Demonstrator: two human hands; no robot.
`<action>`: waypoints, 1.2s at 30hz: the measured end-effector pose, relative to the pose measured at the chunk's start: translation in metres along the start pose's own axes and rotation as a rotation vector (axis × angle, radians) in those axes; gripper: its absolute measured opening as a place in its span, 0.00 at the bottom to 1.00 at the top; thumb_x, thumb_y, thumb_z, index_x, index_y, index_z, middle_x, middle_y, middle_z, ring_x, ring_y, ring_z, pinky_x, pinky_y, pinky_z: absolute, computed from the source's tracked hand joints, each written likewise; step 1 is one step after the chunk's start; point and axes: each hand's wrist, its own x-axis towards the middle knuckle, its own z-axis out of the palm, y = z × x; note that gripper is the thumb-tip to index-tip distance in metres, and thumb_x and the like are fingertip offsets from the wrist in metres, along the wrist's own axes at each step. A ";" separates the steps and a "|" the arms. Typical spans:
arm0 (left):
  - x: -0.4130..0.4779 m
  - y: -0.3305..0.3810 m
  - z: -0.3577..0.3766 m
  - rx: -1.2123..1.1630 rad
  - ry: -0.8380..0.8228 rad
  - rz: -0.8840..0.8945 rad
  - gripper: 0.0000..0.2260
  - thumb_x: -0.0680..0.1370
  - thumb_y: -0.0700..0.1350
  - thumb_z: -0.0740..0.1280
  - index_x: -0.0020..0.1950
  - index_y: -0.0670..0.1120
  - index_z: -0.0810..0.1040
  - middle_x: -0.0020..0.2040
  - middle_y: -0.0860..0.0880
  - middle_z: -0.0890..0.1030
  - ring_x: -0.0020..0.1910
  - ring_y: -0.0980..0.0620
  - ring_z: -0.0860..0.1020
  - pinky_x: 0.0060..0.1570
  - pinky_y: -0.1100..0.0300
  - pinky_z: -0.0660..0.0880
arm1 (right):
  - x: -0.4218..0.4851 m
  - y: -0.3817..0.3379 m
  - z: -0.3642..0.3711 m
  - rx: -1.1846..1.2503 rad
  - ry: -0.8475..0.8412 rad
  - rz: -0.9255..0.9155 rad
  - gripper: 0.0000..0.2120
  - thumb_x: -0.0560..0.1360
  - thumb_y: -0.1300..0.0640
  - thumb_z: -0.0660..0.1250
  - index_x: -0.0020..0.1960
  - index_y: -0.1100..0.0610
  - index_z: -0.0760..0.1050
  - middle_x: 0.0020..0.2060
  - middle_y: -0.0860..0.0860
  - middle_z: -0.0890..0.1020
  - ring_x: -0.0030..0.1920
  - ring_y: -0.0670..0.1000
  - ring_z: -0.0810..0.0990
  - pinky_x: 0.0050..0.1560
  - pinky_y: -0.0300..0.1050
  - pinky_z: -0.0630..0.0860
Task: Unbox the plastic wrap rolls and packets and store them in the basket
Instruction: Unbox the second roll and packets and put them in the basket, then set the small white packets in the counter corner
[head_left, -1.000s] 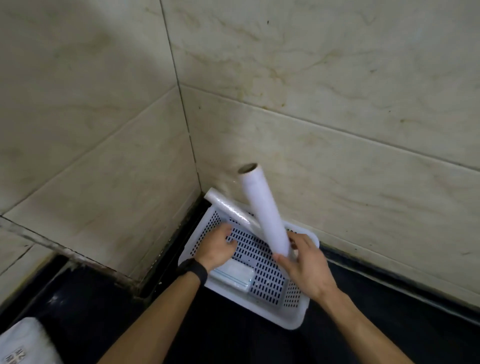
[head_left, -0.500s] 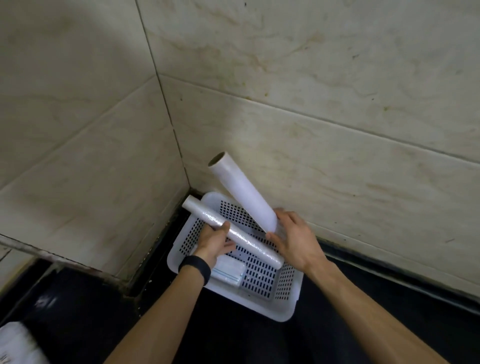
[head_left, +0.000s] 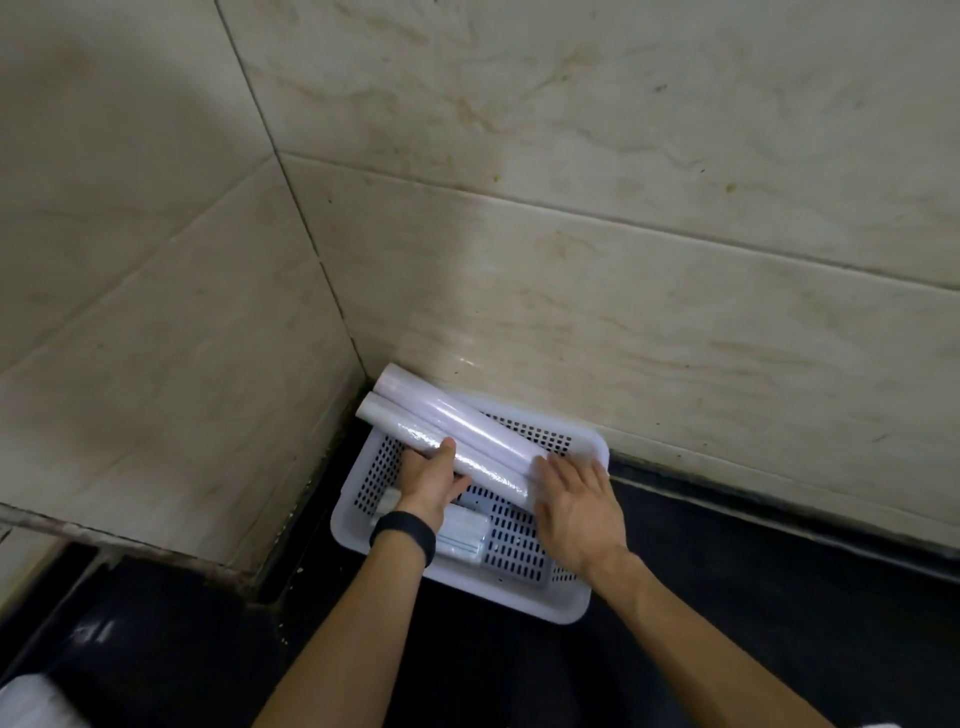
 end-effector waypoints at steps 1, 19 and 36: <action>-0.001 0.000 0.002 -0.003 0.011 0.001 0.16 0.82 0.41 0.65 0.69 0.44 0.70 0.60 0.47 0.74 0.61 0.43 0.75 0.53 0.54 0.80 | -0.005 0.002 0.003 -0.015 -0.062 -0.015 0.33 0.78 0.51 0.61 0.80 0.57 0.55 0.79 0.56 0.61 0.80 0.58 0.55 0.79 0.56 0.41; -0.230 -0.147 0.124 0.701 -0.295 0.378 0.15 0.81 0.43 0.66 0.67 0.50 0.74 0.62 0.52 0.78 0.62 0.54 0.76 0.62 0.61 0.68 | -0.323 0.161 -0.052 0.784 0.351 0.564 0.17 0.78 0.55 0.69 0.66 0.48 0.77 0.63 0.36 0.76 0.71 0.42 0.70 0.66 0.28 0.63; -0.384 -0.461 0.388 1.951 -1.032 0.904 0.31 0.79 0.61 0.56 0.80 0.59 0.49 0.82 0.48 0.44 0.80 0.39 0.43 0.76 0.39 0.47 | -0.616 0.480 -0.005 0.422 0.318 1.146 0.36 0.74 0.44 0.71 0.77 0.57 0.63 0.79 0.58 0.57 0.77 0.61 0.55 0.77 0.54 0.57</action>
